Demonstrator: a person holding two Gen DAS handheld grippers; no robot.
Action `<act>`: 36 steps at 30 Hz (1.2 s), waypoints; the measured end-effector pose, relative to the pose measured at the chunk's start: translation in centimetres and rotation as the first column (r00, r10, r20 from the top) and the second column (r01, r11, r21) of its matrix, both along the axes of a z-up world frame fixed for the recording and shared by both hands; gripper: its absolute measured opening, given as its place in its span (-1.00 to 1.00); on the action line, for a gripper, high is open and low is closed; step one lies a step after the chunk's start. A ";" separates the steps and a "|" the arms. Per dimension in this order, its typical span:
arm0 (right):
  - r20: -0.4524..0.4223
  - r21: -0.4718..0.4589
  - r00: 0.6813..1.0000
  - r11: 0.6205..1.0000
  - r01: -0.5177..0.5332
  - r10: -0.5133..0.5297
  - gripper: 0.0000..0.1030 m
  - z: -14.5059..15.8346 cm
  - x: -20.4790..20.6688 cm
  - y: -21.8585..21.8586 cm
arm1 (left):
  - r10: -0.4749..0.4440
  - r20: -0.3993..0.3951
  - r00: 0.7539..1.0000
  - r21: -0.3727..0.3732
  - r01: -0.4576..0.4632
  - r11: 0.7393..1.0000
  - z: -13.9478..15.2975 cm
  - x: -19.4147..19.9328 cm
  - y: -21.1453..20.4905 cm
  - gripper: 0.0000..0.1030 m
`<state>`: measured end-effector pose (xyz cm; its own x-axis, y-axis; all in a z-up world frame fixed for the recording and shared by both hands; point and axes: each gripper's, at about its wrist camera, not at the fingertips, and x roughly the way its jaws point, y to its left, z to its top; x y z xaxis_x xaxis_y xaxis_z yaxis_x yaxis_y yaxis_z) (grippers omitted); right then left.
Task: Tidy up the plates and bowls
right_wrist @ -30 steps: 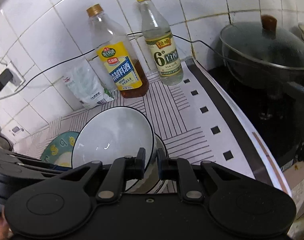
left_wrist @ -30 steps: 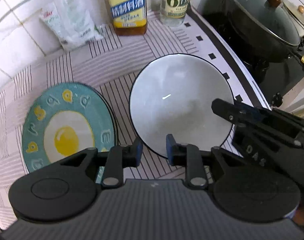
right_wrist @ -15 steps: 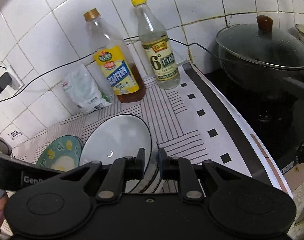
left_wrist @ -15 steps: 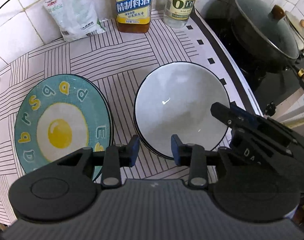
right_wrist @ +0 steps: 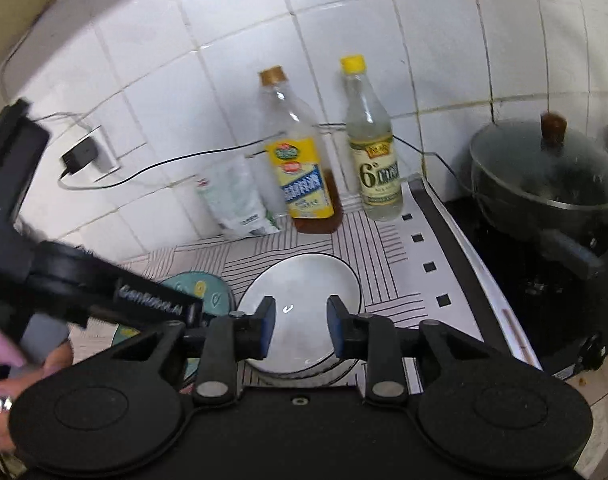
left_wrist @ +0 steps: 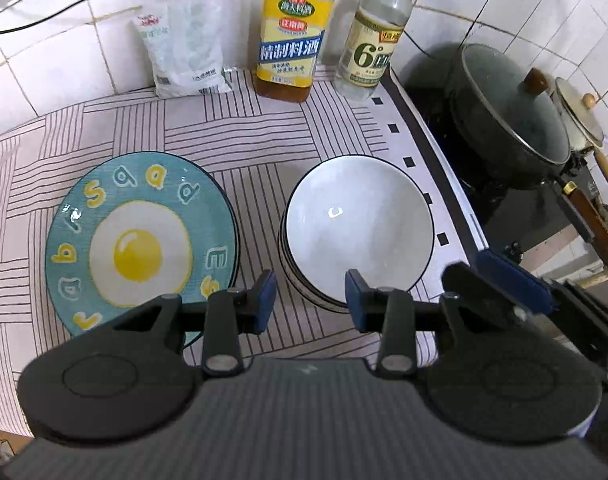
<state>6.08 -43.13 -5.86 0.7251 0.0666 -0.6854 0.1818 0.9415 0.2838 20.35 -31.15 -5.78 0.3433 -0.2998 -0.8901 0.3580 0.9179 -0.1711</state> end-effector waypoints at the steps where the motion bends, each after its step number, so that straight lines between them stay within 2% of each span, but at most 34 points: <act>1: 0.005 -0.023 1.000 1.000 -0.013 0.014 -0.27 0.4 -0.4 0.4 | 0.000 0.003 1.000 -0.004 0.000 1.000 0.2 -0.2 0.2 -0.28; 4: 0.002 -0.082 0.998 0.995 -0.056 0.057 -0.23 1.2 -1.2 1.3 | -0.007 0.006 1.000 -0.021 0.007 1.000 0.5 -0.9 0.7 -0.27; 6: 0.003 -0.119 0.997 0.990 -0.076 0.077 -0.10 1.4 -1.9 1.7 | -0.006 0.011 1.000 -0.033 0.007 0.999 0.6 -1.3 1.1 -0.27; 10: 0.006 -0.161 0.993 0.981 -0.112 0.114 -0.05 1.4 -3.1 2.5 | -0.014 0.038 0.999 -0.047 0.016 0.999 0.8 -2.2 1.9 -0.23; 15: -0.001 -0.140 0.992 0.982 -0.128 0.129 0.02 0.7 -4.1 2.7 | -0.012 0.043 0.999 -0.027 0.014 1.000 0.4 -3.0 2.8 -0.21; 19: -0.009 -0.175 0.988 0.973 -0.153 0.153 0.15 -0.2 -4.9 3.1 | -0.017 0.050 0.999 -0.032 0.018 0.999 -0.2 -3.5 3.4 -0.20; 21: -0.001 -0.192 0.985 0.967 -0.170 0.173 0.30 -1.0 -5.2 3.4 | -0.028 0.064 0.998 -0.043 0.031 0.999 -0.7 -3.8 3.5 -0.11; 25: -0.002 -0.223 0.976 0.951 -0.214 0.219 0.40 -3.8 -5.8 3.5 | -0.055 0.102 0.993 -0.061 0.061 0.996 -1.6 -4.3 3.6 -0.04; 27: -0.005 -0.221 0.977 0.953 -0.208 0.212 0.46 -5.1 -5.8 3.3 | -0.062 0.106 0.992 -0.097 0.072 0.993 -1.9 -4.4 3.9 0.04; 28: -0.008 -0.218 0.979 0.955 -0.201 0.204 0.53 -6.0 -5.8 3.1 | -0.063 0.105 0.992 -0.115 0.076 0.990 -2.1 -4.4 4.1 0.05; 29: -0.009 -0.216 0.980 0.957 -0.195 0.198 0.77 -6.7 -5.8 3.1 | -0.065 0.105 0.992 -0.131 0.079 0.988 -2.3 -4.4 4.2 0.07; 30: -0.007 -0.216 0.982 0.959 -0.186 0.189 0.88 -7.6 -5.8 2.9 | -0.065 0.106 0.992 -0.143 0.080 0.987 -2.5 -4.4 4.2 0.07; 36: 0.009 -0.216 0.986 0.963 -0.162 0.168 0.88 -11.1 -4.6 3.0 | -0.033 0.162 0.986 -0.202 0.066 0.977 -3.0 -4.0 4.7 0.07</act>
